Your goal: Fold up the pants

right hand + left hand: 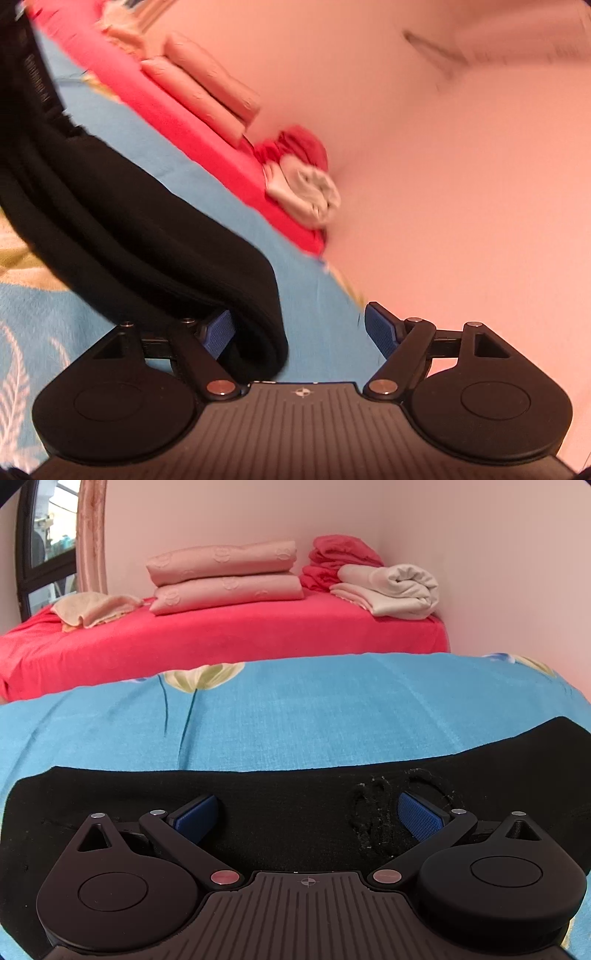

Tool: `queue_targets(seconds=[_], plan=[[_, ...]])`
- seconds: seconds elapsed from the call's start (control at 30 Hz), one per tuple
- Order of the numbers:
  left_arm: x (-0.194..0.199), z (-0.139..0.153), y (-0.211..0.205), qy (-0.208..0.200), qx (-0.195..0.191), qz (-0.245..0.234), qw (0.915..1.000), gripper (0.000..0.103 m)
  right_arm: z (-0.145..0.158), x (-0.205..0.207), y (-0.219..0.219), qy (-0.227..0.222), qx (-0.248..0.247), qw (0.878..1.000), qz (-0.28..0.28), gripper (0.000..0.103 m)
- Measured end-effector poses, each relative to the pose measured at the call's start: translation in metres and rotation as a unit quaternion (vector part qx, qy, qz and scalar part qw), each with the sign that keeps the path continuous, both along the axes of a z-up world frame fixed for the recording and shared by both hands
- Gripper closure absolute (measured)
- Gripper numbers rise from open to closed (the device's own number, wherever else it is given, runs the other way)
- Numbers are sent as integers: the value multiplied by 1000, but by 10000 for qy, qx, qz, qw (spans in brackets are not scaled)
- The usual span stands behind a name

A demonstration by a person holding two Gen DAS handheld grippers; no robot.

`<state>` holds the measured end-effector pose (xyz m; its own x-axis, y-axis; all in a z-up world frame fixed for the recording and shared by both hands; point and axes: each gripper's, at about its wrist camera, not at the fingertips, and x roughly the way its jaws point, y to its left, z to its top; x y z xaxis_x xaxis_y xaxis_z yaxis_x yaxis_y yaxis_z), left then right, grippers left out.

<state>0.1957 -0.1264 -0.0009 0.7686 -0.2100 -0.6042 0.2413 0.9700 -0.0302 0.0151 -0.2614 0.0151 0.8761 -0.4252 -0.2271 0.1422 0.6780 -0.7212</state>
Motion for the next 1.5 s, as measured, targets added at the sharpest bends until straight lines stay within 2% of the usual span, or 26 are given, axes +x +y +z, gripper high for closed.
queue_targets(seconds=[0.07,0.1,0.13,0.17,0.23,0.27,0.43,0.53,0.6,0.67,0.77,0.83,0.93,1.0,1.03,1.1,1.13,1.27,1.33,1.4,1.5], plan=[[0,0,0,-23,24,0,10000,0,2,9,-6,56,112,9999,109,23],[0,0,0,-34,38,-3,10000,0,3,15,-13,1,130,9999,-35,22],[-1,0,-1,-49,48,-26,10000,0,4,20,-25,-93,99,9994,-320,16],[-1,0,-2,-68,41,-91,9999,0,7,22,-41,-93,340,9980,-525,14],[-3,0,-6,-153,157,-129,9997,0,18,14,-63,30,1207,9901,-719,14],[-4,0,-8,-204,231,-125,9994,0,18,13,-63,60,1238,9894,-758,14],[-4,0,-9,-228,271,-98,9993,0,8,10,-29,485,29,9974,-531,16],[-3,-1,-7,-189,211,-100,9995,0,19,-6,-18,834,-36,9964,-116,12],[-3,0,-7,-190,209,-101,9995,0,31,-23,-13,881,16,9960,130,10],[-3,0,-7,-189,208,-102,9996,0,48,-36,-11,866,384,9947,391,9],[-3,0,-7,-175,188,-102,9996,0,76,-37,-11,738,1436,9847,651,9],[-3,0,-6,-165,169,-102,9997,0,86,-25,-12,646,2076,9736,702,9],[-2,0,-6,-154,150,-105,9997,0,91,6,-16,528,2754,9577,651,9],[-2,0,-5,-145,130,-108,9998,0,85,24,-23,633,3324,9395,530,9],[-1,0,-5,-138,119,-111,9998,0,78,34,-30,802,3632,9272,446,9],[-1,0,-4,-127,89,-127,9998,0,52,58,-43,1540,4073,9002,-1,6],[-1,0,-3,-120,78,-126,9998,0,46,56,-46,1510,4193,8952,-26,5],[0,-1,-2,-100,46,-127,9999,0,62,51,-39,1249,4065,9051,-42,5],[0,0,-2,-102,48,-127,9999,0,63,50,-38,1140,4107,9046,36,5],[0,0,-2,-100,43,-129,9999,0,51,58,-41,1329,4148,9000,-150,4],[1,0,0,-82,-11,-144,9999,0,51,53,-36,1304,4016,9063,-168,4]])
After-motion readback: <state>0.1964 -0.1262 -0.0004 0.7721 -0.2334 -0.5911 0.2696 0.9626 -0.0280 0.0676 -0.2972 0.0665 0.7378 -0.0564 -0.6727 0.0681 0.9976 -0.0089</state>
